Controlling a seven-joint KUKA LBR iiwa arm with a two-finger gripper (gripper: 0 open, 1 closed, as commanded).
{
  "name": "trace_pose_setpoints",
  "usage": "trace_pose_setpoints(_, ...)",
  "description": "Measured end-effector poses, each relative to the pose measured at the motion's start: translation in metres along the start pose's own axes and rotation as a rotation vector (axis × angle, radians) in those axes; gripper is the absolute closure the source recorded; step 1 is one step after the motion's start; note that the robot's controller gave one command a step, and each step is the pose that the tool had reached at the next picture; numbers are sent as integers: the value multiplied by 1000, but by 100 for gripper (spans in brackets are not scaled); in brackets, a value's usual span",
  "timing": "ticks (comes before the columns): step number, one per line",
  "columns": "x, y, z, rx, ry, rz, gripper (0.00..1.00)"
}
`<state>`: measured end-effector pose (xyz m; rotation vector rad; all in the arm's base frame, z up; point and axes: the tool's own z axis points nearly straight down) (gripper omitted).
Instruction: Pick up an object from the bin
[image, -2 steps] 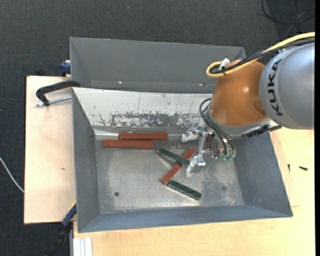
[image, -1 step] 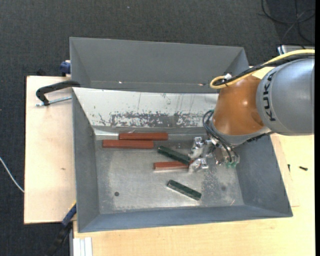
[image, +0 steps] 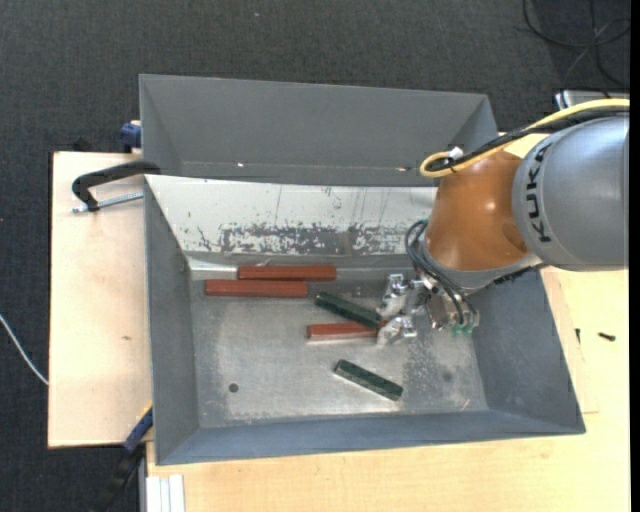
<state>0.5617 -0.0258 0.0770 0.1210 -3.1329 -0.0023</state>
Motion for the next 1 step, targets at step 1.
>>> trace_pose_setpoints(1,-17,39,-186,2,-22,-44,100)
